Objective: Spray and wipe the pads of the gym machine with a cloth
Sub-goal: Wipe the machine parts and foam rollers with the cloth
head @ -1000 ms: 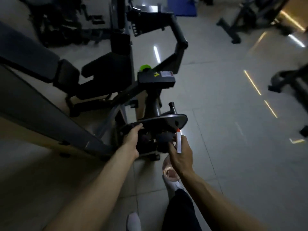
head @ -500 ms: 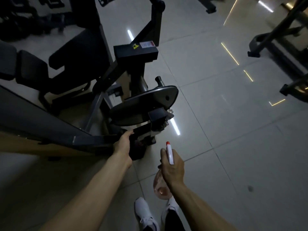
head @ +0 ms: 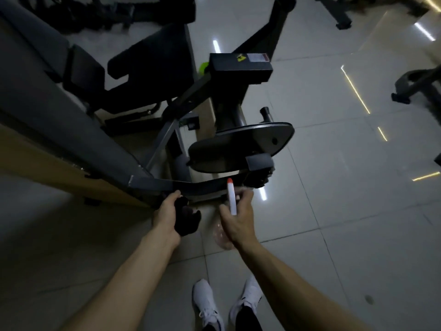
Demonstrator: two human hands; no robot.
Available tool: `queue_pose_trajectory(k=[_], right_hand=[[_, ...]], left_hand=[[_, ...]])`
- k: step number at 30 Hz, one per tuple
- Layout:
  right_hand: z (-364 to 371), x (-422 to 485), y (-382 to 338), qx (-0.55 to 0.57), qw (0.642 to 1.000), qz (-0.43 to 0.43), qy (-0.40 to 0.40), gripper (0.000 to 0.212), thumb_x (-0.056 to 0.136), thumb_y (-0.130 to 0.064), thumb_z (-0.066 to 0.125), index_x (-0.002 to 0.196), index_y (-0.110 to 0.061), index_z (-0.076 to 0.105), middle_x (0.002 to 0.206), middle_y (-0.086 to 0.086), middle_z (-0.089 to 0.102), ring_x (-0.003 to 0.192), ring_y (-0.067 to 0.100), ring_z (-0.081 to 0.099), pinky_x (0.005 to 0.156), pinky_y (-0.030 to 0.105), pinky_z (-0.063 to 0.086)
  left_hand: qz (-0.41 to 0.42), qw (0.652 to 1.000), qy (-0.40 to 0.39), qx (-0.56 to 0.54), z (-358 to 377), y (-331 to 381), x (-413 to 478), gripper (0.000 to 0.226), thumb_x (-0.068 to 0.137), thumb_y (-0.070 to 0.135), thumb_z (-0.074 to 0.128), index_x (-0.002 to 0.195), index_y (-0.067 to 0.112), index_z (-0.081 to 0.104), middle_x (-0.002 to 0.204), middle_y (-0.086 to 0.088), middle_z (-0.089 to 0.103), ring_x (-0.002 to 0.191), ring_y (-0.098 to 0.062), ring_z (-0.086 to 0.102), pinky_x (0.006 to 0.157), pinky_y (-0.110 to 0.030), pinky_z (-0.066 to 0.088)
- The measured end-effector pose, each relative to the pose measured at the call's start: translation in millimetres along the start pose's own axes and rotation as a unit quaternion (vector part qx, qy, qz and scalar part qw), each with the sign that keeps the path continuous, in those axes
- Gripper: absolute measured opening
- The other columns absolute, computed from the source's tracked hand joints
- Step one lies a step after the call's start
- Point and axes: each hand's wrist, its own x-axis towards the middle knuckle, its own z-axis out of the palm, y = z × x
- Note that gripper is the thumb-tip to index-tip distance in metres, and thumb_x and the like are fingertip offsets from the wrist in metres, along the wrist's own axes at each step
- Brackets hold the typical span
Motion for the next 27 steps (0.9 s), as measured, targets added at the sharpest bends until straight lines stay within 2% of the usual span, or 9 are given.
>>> queue_pose_trajectory(k=[3,6,8,11,17,20,22,24,27], right_hand=[[28.5,28.0,-19.9,-0.023,0.999,-0.02,-0.019,0.036,0.088,-0.019,0.065,0.112,-0.038,0.047,0.104,-0.004,0.058,0.092,0.018,0.063,0.081,0.044,0.06],[54.0,48.9,-23.3,-0.028,0.999,-0.032,-0.029,0.029,0.093,-0.018,0.061,0.105,-0.043,0.053,0.094,-0.009,0.066,0.088,0.013,0.068,0.079,0.048,0.061],[66.3,58.9,-23.6,-0.035,0.998,-0.044,-0.036,0.029,0.097,-0.012,0.062,0.108,-0.039,0.055,0.095,-0.012,0.065,0.09,0.007,0.067,0.082,0.042,0.061],[78.5,72.6,-24.6,-0.041,0.997,-0.044,-0.039,0.029,0.097,-0.012,0.066,0.115,-0.033,0.056,0.099,-0.016,0.063,0.091,-0.003,0.063,0.085,0.033,0.059],[93.2,77.0,-27.3,-0.045,0.994,-0.054,-0.082,0.025,0.095,-0.031,0.059,0.119,-0.038,0.058,0.1,-0.011,0.062,0.091,0.013,0.066,0.082,0.048,0.062],[89.4,82.3,-25.8,-0.088,0.991,-0.054,-0.083,0.043,0.098,-0.016,0.066,0.137,-0.028,0.053,0.108,-0.018,0.058,0.093,0.003,0.06,0.093,0.042,0.06],[80.8,81.8,-22.7,-0.099,0.991,-0.036,-0.08,0.063,0.098,-0.02,0.068,0.153,-0.026,0.039,0.13,-0.007,0.057,0.108,0.002,0.053,0.098,0.032,0.053],[68.2,74.0,-17.1,-0.101,0.991,-0.031,-0.078,0.071,0.097,-0.021,0.069,0.157,-0.028,0.031,0.142,-0.002,0.054,0.117,0.006,0.054,0.099,0.031,0.051],[37.6,50.1,-6.2,-0.072,0.995,-0.042,-0.051,0.054,0.098,-0.011,0.063,0.147,-0.027,0.046,0.136,-0.005,0.058,0.11,0.0,0.059,0.099,0.039,0.057]], left_hand=[[-0.014,0.999,0.01,-0.035,-17.7,8.7,1.6,0.025,0.091,0.037,0.072,0.09,0.013,0.067,0.07,-0.008,0.058,0.063,-0.026,0.058,0.048,-0.035,0.058],[-0.02,0.997,0.019,-0.077,-36.4,9.5,1.7,0.025,0.09,0.034,0.075,0.09,0.01,0.07,0.077,-0.011,0.062,0.068,-0.028,0.062,0.058,-0.042,0.062],[-0.024,0.995,0.023,-0.096,-49.3,6.9,4.5,0.025,0.087,0.033,0.078,0.093,0.009,0.071,0.078,-0.011,0.063,0.071,-0.029,0.063,0.067,-0.046,0.063],[-0.033,0.993,0.029,-0.105,-61.8,0.5,7.2,0.023,0.088,0.031,0.077,0.086,0.009,0.07,0.072,-0.01,0.061,0.067,-0.028,0.06,0.065,-0.045,0.063],[-0.056,0.991,0.027,-0.12,-68.3,-5.9,4.7,0.024,0.091,0.029,0.075,0.078,0.011,0.065,0.073,-0.009,0.058,0.064,-0.025,0.055,0.062,-0.045,0.062],[-0.061,0.991,0.017,-0.116,-62.1,-6.2,2.5,0.024,0.091,0.029,0.075,0.08,0.011,0.065,0.074,-0.009,0.056,0.067,-0.025,0.054,0.066,-0.049,0.061],[-0.062,0.992,0.014,-0.105,-54.9,-6.9,2.1,0.024,0.089,0.032,0.077,0.086,0.011,0.066,0.074,-0.009,0.058,0.067,-0.026,0.057,0.068,-0.049,0.062],[-0.065,0.994,0.006,-0.091,-45.0,-11.0,3.3,0.031,0.085,0.038,0.081,0.093,0.012,0.068,0.073,-0.008,0.06,0.065,-0.026,0.061,0.075,-0.051,0.063],[-0.06,0.996,-0.048,-0.051,-20.3,-23.9,2.5,0.041,0.086,0.05,0.076,0.086,0.011,0.066,0.065,-0.008,0.06,0.062,-0.024,0.061,0.095,-0.051,0.056]])
